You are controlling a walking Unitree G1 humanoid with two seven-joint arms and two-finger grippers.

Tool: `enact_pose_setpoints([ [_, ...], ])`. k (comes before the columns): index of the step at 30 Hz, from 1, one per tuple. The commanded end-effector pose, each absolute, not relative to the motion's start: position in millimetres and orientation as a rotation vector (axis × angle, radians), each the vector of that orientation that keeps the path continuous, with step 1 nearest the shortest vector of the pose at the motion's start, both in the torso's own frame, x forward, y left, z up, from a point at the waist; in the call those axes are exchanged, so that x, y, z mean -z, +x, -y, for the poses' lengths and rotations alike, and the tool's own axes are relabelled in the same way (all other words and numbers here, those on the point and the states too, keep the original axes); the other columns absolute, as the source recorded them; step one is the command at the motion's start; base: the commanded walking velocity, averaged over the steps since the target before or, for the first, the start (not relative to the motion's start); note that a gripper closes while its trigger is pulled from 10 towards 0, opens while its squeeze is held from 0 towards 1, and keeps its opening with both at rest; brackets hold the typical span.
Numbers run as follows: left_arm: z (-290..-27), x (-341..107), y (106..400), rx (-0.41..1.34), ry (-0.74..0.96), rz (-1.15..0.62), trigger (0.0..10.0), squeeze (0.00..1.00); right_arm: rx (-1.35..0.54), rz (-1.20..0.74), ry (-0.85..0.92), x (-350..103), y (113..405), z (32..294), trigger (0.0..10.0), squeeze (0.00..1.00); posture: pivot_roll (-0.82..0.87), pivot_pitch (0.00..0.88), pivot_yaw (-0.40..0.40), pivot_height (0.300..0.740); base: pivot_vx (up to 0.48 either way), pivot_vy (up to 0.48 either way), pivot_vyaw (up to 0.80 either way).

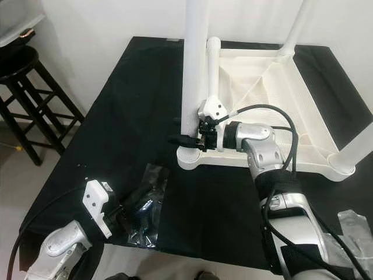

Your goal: Building children table

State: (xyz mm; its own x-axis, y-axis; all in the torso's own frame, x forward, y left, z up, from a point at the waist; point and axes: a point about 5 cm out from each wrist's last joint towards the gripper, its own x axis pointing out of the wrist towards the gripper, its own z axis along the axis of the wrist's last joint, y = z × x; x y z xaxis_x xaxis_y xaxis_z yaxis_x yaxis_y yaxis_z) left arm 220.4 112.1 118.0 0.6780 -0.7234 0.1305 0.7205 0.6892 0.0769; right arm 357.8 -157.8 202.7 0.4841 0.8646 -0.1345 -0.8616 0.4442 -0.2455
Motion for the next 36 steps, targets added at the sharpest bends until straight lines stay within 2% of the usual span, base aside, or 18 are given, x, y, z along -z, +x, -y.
enact_pose_setpoints([
  [1,-111.9,-116.1,217.7,0.816,0.025,0.147,10.0,0.00,-0.993,-0.059,-0.339,-190.0,358.8,163.8,0.0,0.00,0.04,0.141,-0.005,0.740,0.000,0.000,0.00],
  [4,-113.8,-115.8,217.0,0.818,0.021,0.145,10.0,0.00,-0.256,-0.143,-0.139,-148.6,351.3,152.7,0.0,0.00,0.02,0.145,0.005,0.740,0.000,0.000,0.00],
  [5,-114.0,-115.7,217.3,0.819,0.021,0.145,10.0,0.00,-0.222,-0.180,-0.103,-132.6,336.2,139.1,0.0,0.00,0.02,0.140,0.011,0.740,0.000,0.000,0.00],
  [6,-114.0,-115.7,217.3,0.819,0.021,0.145,10.0,0.00,-0.222,-0.180,-0.103,-132.6,336.2,139.1,0.0,0.00,0.02,0.140,0.011,0.740,0.000,0.000,0.00],
  [8,-113.7,-114.9,218.3,0.821,0.021,0.142,10.0,0.00,-0.316,-0.190,-0.110,-122.1,323.9,121.3,0.0,0.00,0.01,0.123,0.014,0.740,0.000,0.000,0.00],
  [12,-112.4,-113.9,219.5,0.829,0.014,0.139,10.0,0.00,-0.379,-0.168,-0.167,-129.4,334.4,122.8,0.0,0.00,0.01,0.118,0.001,0.740,0.000,0.000,0.00],
  [13,-112.1,-114.1,220.5,0.830,0.011,0.141,10.0,0.00,-0.390,-0.160,-0.180,-136.0,342.3,125.4,1.8,0.00,0.01,0.113,-0.003,0.740,0.000,0.000,0.00],
  [14,-112.0,-114.4,221.1,0.829,0.009,0.143,10.0,0.00,-0.387,-0.156,-0.183,-140.3,346.5,126.8,1.8,0.00,0.01,0.113,-0.003,0.740,0.000,0.000,0.00],
  [15,-111.9,-114.6,221.9,0.823,0.012,0.146,10.0,0.00,-0.393,-0.155,-0.184,-143.8,349.5,128.2,10.0,0.00,0.02,0.112,0.001,0.740,0.000,0.000,0.00],
  [16,-111.7,-114.8,222.4,0.819,0.014,0.148,10.0,0.00,-0.371,-0.158,-0.185,-146.6,349.0,127.4,10.0,0.00,0.02,0.112,0.001,0.740,0.000,0.000,0.00],
  [17,-111.7,-114.8,222.7,0.813,0.015,0.150,10.0,0.00,-0.406,-0.145,-0.172,-153.4,348.8,125.1,10.0,1.00,0.02,0.111,0.000,0.740,0.000,0.000,0.00],
  [22,-111.4,-115.1,223.9,0.808,0.012,0.152,10.0,0.00,-0.585,-0.055,-0.173,-183.5,349.8,118.0,10.0,1.00,0.01,0.109,-0.003,0.740,0.000,0.000,0.00],
  [24,-111.4,-115.1,223.9,0.808,0.012,0.152,10.0,0.00,-0.585,-0.055,-0.173,-183.5,349.8,118.0,10.0,1.00,0.01,0.109,-0.003,0.740,0.000,0.000,0.00],
  [25,-111.4,-115.1,224.0,0.810,0.011,0.151,10.0,0.00,-0.681,-0.026,-0.203,-194.1,349.2,117.4,10.0,0.17,0.01,0.109,-0.001,0.740,0.000,0.000,0.00],
  [26,-111.2,-115.3,224.1,0.810,0.010,0.151,10.0,0.00,-0.797,-0.006,-0.250,-202.2,346.1,117.2,10.0,0.00,0.01,0.108,-0.001,0.740,0.000,0.000,0.00],
  [28,-111.2,-115.3,224.1,0.810,0.010,0.151,10.0,0.00,-0.797,-0.006,-0.250,-202.2,346.1,117.2,10.0,0.00,0.01,0.108,-0.001,0.740,0.000,0.000,0.00],
  [31,-110.8,-115.8,224.2,0.808,0.010,0.152,10.0,0.00,-1.075,0.029,-0.332,-217.3,337.5,120.1,10.0,0.00,0.02,0.109,-0.005,0.740,0.000,0.000,0.00],
  [36,-110.3,-116.4,224.3,0.805,0.012,0.154,10.0,0.00,-1.211,-0.009,-0.322,-215.2,340.3,127.2,10.0,0.00,0.03,0.110,-0.007,0.740,0.000,0.000,0.00],
])
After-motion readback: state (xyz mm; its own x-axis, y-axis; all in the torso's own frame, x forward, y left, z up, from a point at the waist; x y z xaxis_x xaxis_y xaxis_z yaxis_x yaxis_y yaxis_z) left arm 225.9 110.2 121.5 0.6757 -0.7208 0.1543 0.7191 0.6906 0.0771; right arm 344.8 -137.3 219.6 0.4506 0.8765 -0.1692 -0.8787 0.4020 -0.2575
